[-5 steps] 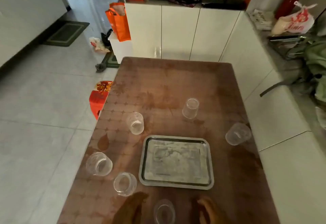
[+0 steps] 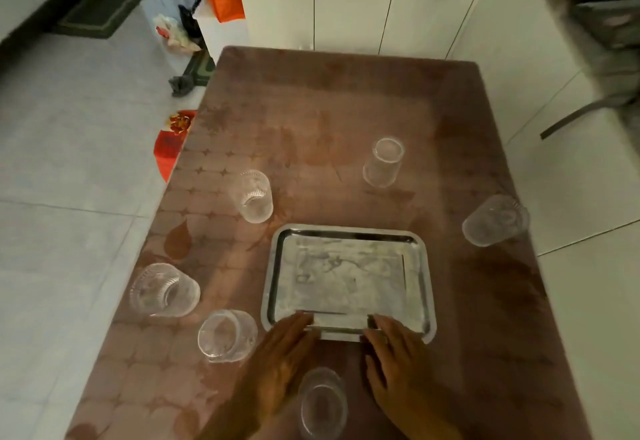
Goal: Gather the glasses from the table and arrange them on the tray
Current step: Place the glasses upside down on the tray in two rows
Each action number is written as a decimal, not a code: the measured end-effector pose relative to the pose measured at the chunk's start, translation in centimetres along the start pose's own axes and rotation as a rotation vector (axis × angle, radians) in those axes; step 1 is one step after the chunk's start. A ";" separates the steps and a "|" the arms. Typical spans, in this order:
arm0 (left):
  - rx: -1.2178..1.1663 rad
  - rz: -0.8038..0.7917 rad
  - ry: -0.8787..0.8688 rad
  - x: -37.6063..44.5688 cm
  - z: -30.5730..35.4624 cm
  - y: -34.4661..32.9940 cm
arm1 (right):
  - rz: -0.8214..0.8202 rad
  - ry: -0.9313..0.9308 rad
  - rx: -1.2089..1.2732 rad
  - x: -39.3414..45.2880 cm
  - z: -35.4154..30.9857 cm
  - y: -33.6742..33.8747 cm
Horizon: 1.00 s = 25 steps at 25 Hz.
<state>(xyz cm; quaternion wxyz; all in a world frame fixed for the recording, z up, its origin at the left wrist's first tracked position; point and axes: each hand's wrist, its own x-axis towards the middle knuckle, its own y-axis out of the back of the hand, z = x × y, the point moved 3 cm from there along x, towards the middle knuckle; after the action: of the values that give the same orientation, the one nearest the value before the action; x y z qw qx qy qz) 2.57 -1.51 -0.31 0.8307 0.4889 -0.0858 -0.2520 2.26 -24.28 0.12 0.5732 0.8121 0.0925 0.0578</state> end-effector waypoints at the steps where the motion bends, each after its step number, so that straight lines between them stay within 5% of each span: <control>1: 0.038 0.082 -0.038 0.7 -1.4 -1.5 | 0.000 0.029 -0.018 0.5 0.7 -1.6; 9: 0.169 0.333 -0.160 1.3 -4.9 -5.9 | 0.201 0.125 -0.112 -0.1 1.5 -5.6; 20: 0.219 0.368 -0.278 0.9 -3.5 -4.5 | 0.257 0.131 -0.090 -1.5 1.1 -5.8; 22: 0.216 0.383 -0.279 0.7 -3.2 -4.4 | 0.298 0.147 0.029 -2.1 0.5 -4.9; 25: 0.212 0.400 -0.253 0.9 -3.0 -4.3 | 0.233 0.129 0.549 -4.3 1.2 -3.8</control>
<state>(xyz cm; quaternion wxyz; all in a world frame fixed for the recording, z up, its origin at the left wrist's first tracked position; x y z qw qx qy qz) 3.11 -1.32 -5.61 0.7908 0.5113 -0.3097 -0.1316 -1.97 -25.11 -3.84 0.3149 0.9364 0.0470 0.1477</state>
